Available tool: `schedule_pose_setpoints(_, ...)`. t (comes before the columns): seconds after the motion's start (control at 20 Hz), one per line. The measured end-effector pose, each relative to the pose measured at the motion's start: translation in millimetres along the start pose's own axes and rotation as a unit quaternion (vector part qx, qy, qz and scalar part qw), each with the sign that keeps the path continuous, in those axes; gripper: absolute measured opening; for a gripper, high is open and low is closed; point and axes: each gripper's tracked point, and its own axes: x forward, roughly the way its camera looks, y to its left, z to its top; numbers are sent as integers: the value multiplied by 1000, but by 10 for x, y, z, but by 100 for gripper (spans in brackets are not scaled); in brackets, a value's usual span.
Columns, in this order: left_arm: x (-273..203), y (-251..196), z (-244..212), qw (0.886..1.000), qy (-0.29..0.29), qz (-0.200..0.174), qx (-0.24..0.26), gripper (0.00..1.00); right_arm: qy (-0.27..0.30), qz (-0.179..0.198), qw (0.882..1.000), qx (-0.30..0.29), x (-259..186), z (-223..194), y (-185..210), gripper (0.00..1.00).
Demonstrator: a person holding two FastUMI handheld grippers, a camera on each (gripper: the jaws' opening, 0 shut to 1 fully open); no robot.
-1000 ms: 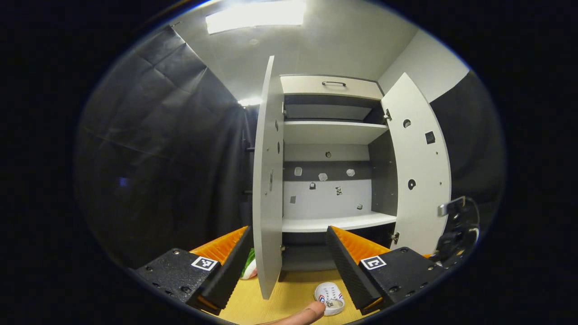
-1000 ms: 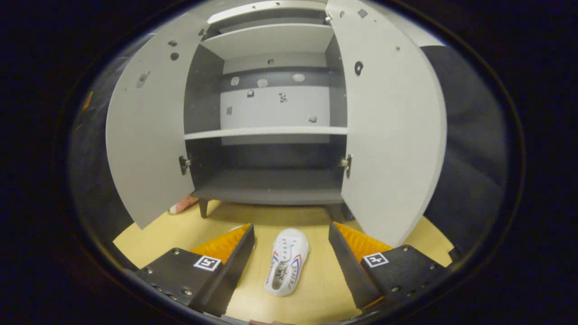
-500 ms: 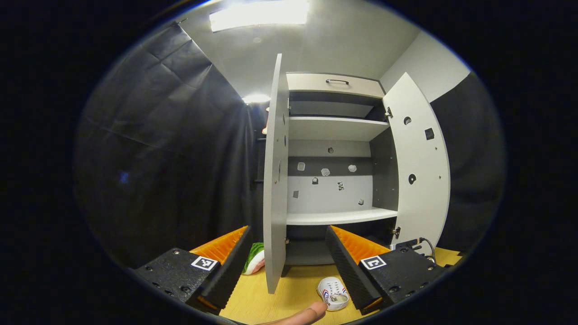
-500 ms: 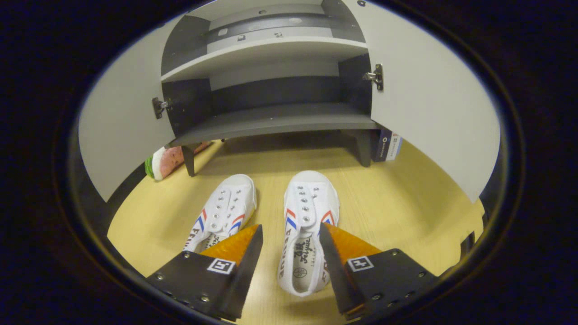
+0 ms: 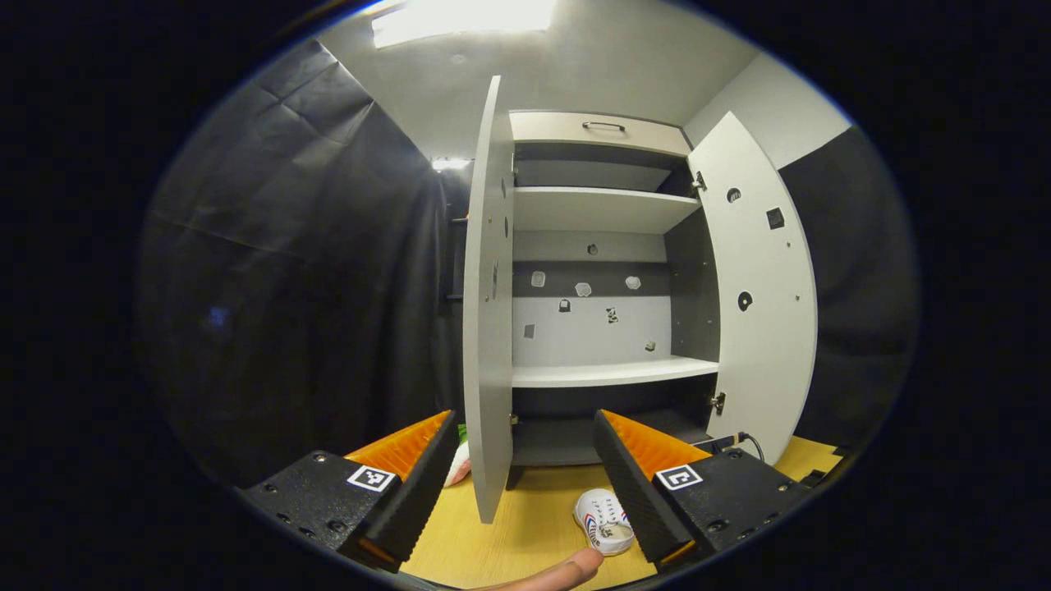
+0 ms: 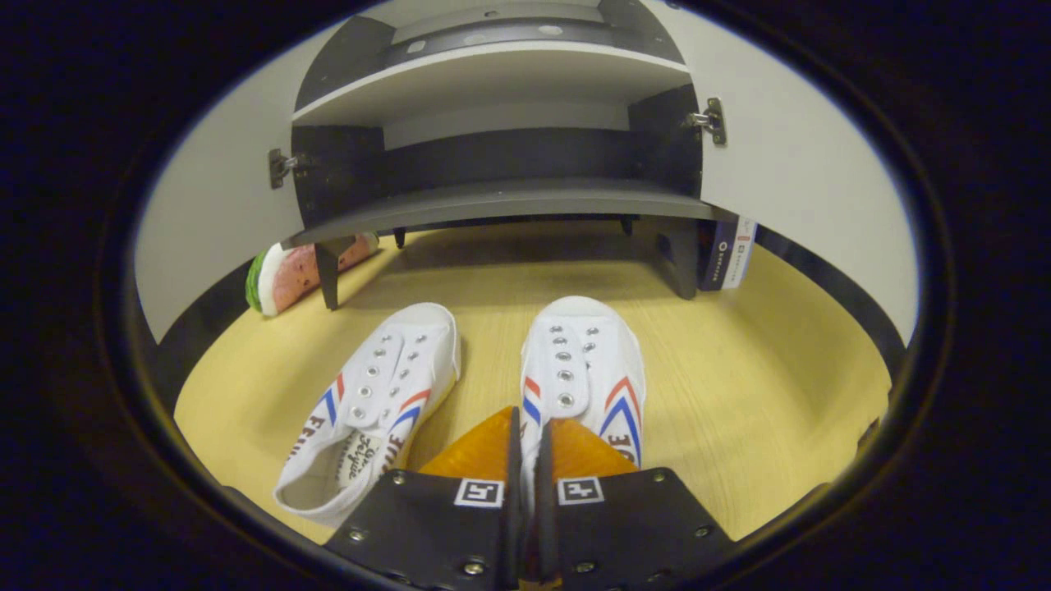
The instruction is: Grab one shoe with the right hand and put it into the shoe cabinet, grab the other shoe with the left hand and put it into the shoe cabinet; then close the right door with the right hand and the left door with the left hand.
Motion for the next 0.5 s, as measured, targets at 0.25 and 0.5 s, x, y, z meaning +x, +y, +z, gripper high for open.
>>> schedule_pose_setpoints(0.25, -69, -47, 59, 1000, -9, -2, 1, 99, -50, 21, 998, 43, -27, 118, 5, 1)
schedule_pose_setpoints(0.5, -130, -93, 114, 1000, -20, -11, 9, 99, -131, 19, 991, 31, -267, 323, -36, 1)
